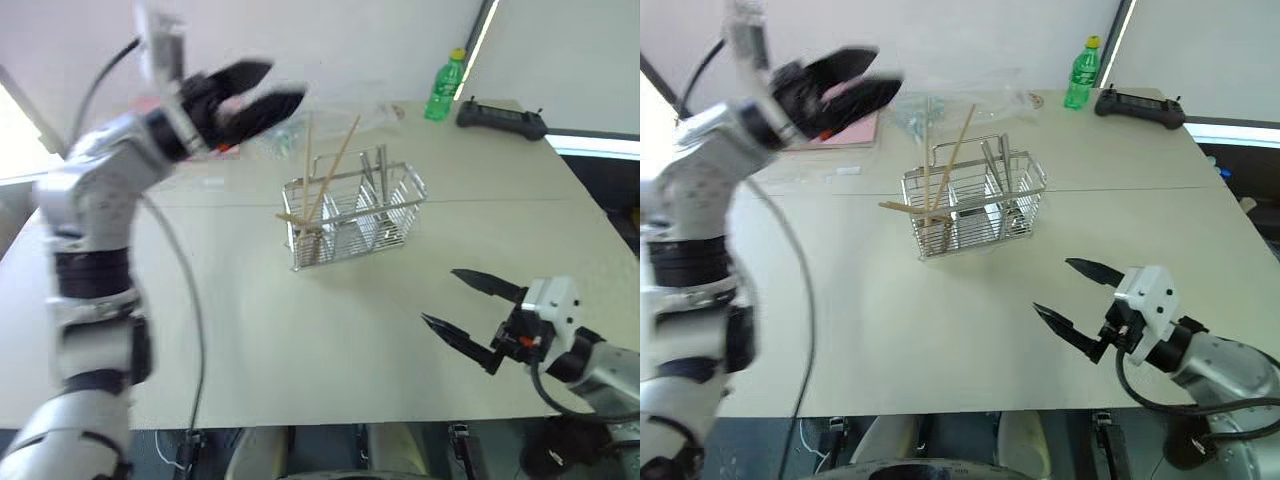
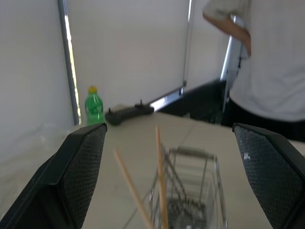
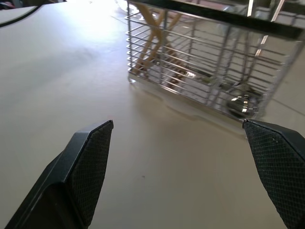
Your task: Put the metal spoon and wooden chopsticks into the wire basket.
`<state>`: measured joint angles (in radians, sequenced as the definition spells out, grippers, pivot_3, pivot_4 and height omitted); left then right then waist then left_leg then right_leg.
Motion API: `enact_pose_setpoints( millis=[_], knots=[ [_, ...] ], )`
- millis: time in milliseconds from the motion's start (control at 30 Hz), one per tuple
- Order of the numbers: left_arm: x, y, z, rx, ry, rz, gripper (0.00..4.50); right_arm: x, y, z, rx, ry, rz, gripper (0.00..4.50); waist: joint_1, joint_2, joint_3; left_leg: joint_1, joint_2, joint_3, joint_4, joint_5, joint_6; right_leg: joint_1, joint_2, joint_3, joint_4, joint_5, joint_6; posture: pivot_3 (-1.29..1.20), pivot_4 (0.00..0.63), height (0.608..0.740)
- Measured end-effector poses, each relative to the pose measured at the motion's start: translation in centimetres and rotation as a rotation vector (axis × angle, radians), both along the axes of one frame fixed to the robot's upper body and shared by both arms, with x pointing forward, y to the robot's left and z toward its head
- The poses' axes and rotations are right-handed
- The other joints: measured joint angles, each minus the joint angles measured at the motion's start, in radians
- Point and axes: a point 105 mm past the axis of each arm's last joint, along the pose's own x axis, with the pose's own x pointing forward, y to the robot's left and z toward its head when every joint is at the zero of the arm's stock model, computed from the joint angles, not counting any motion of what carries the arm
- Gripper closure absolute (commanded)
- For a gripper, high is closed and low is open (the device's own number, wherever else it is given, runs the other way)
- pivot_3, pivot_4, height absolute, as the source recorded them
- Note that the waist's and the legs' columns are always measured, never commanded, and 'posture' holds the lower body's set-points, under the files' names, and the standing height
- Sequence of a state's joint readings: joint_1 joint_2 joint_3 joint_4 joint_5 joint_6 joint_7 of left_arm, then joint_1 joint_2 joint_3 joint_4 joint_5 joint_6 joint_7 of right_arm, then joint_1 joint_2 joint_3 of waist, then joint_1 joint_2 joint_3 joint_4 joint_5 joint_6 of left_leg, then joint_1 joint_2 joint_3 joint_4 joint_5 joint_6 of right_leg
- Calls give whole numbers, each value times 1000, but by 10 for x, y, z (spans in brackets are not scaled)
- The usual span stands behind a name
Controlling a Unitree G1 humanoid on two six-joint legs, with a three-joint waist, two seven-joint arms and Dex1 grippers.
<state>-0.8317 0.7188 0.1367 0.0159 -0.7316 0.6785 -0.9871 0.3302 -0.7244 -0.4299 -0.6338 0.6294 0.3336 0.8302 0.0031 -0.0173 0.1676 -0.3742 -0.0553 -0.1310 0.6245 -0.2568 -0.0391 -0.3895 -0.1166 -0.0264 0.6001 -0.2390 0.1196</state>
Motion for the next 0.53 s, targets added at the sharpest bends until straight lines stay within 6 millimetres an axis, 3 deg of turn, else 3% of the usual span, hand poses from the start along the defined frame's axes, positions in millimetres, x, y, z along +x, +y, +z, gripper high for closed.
enact_pose_setpoints(
  millis=[100,200,533],
  knots=[
    [-12,28,-40,220,84,-37,48,3,-9,14,-3,-27,-4,0,8,1,1,-1,1,0,0,0,0,0,-1,0,-1,-1,-3,0,150,709],
    [-20,50,-66,364,140,-44,48,5,-14,20,0,-33,-5,0,17,0,1,-2,2,-2,0,0,0,1,-2,0,-2,-2,-4,0,150,709],
    [-24,59,-98,432,183,-34,48,13,-13,22,22,-46,-4,0,35,0,1,-4,2,-1,-2,0,1,-3,-3,0,-3,-1,-3,0,150,709]
  ],
)
